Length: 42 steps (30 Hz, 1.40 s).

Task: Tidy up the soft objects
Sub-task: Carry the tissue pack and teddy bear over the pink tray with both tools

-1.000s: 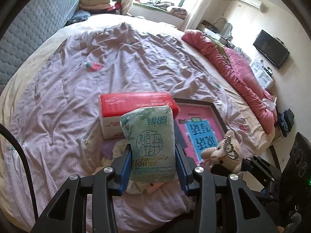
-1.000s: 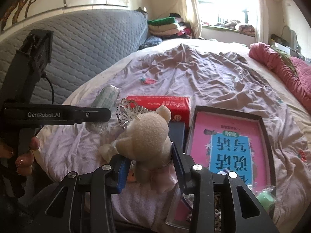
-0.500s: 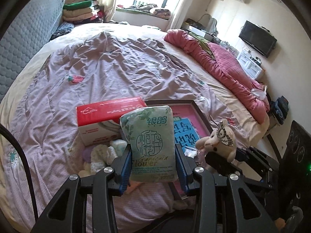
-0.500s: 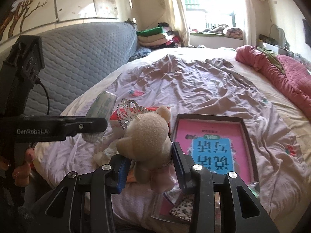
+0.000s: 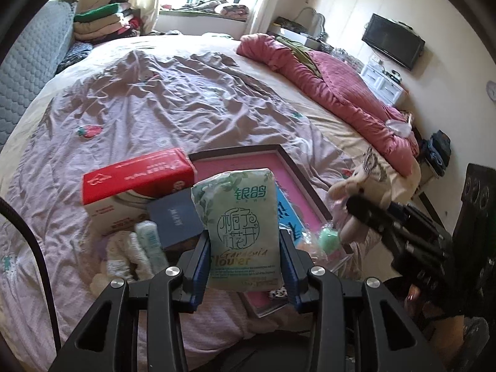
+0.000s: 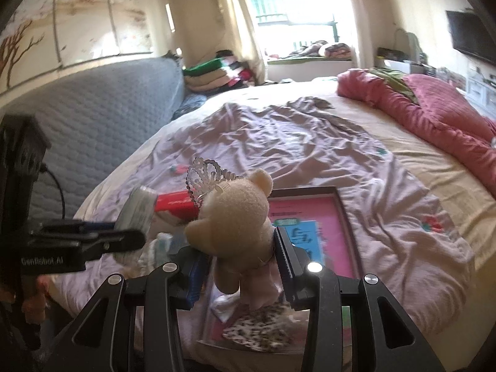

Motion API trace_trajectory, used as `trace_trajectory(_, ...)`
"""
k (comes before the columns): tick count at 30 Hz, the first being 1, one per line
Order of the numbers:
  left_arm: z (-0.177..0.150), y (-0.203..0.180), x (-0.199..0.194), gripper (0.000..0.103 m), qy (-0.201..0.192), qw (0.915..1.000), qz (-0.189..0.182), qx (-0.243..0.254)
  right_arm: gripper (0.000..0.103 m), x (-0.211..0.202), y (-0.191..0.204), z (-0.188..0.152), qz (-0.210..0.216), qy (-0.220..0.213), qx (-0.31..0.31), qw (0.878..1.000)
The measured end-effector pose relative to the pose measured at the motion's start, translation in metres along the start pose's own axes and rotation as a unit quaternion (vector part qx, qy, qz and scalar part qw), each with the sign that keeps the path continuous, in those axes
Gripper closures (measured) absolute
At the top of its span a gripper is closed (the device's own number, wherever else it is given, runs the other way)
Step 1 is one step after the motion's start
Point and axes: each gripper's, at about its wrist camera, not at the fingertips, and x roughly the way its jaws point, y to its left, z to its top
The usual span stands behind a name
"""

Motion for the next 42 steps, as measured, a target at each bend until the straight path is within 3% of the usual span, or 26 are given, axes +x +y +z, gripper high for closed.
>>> trace_trajectory(10, -0.008, -0.032, 0.028, 0.062, 0.033, 0.9989, -0.011, 0.031, 0.061, -0.011, -0.041, -0.002, -0.029, -0.006, 0.039, 0.999)
trace_trajectory(29, -0.028, -0.079, 0.089, 0.062, 0.097, 0.991, -0.021, 0.091, 0.061, 0.006, -0.072, -0.016, -0.046, 0.013, 0.065, 0.997)
trace_trajectory(42, -0.041, -0.077, 0.127, 0.062, 0.139, 0.9862, -0.021, 0.087, 0.06, 0.026, -0.082, -0.025, -0.054, 0.038, 0.067, 0.996)
